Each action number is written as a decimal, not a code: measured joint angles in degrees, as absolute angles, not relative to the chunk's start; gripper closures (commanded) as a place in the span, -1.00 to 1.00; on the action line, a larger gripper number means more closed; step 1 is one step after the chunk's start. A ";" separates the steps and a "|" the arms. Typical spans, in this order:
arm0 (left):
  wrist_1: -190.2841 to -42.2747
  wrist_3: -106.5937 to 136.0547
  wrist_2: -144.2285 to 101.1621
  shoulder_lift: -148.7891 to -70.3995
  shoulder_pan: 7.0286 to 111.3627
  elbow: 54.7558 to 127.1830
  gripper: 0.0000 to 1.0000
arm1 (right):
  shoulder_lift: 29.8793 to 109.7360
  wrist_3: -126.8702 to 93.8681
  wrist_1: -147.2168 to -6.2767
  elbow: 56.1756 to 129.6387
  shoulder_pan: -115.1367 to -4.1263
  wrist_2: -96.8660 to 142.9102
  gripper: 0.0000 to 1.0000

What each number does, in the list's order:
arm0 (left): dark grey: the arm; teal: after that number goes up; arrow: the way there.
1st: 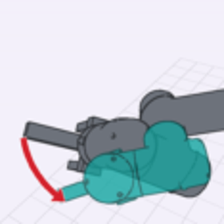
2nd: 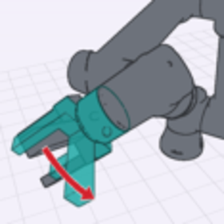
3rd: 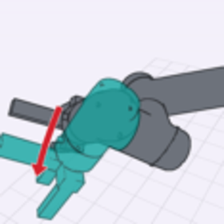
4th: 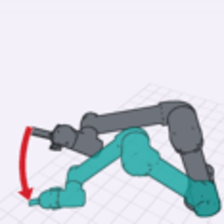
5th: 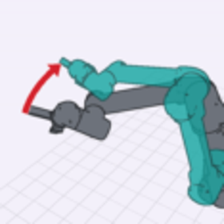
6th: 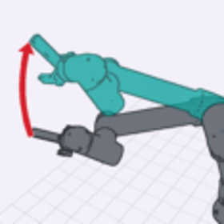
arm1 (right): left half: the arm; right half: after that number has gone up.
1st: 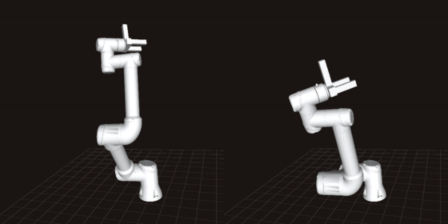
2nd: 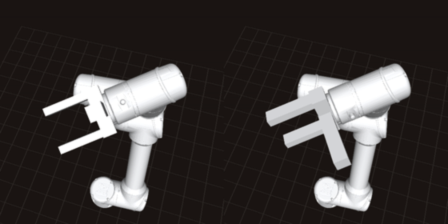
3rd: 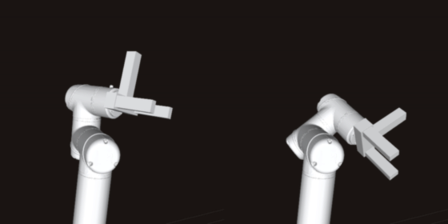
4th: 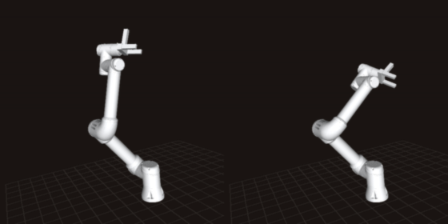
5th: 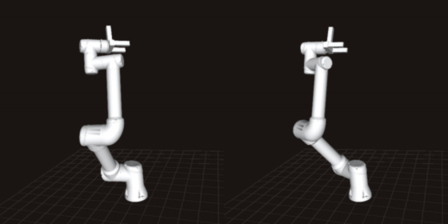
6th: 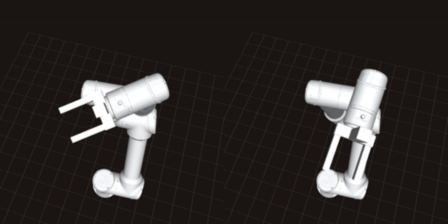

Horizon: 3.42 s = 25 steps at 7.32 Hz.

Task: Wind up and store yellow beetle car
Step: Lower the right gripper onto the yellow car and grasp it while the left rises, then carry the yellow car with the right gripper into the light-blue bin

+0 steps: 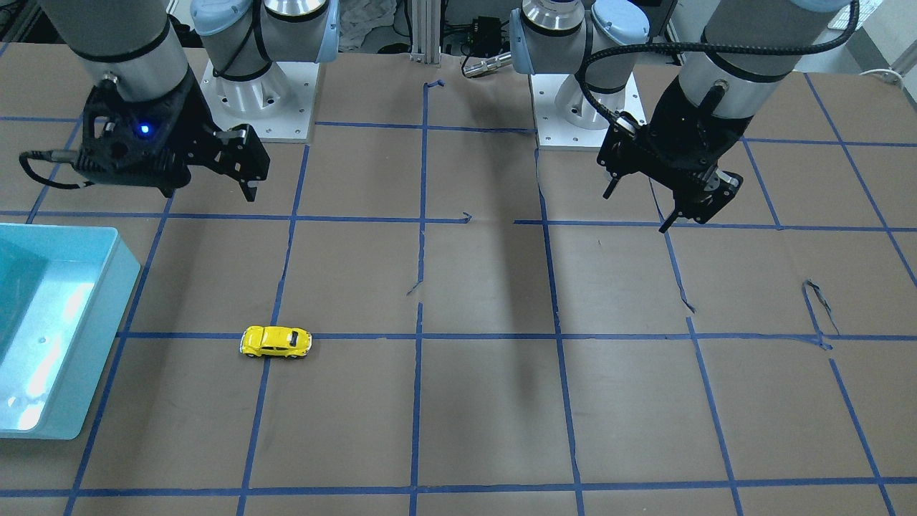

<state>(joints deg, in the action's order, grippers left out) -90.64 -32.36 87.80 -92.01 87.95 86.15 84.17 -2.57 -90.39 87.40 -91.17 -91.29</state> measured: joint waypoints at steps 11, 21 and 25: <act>-89.22 -6.92 91.82 -90.39 90.54 86.46 -0.95 | 69.67 83.89 -126.14 105.64 -91.92 -86.68 -0.96; -87.10 -5.38 90.70 -89.56 90.61 86.86 -1.00 | 66.36 97.58 -129.53 104.17 -91.78 -94.26 0.98; -87.10 -5.19 90.75 -89.52 90.61 86.89 -1.00 | 73.31 100.15 -115.30 94.24 -82.60 -98.62 1.00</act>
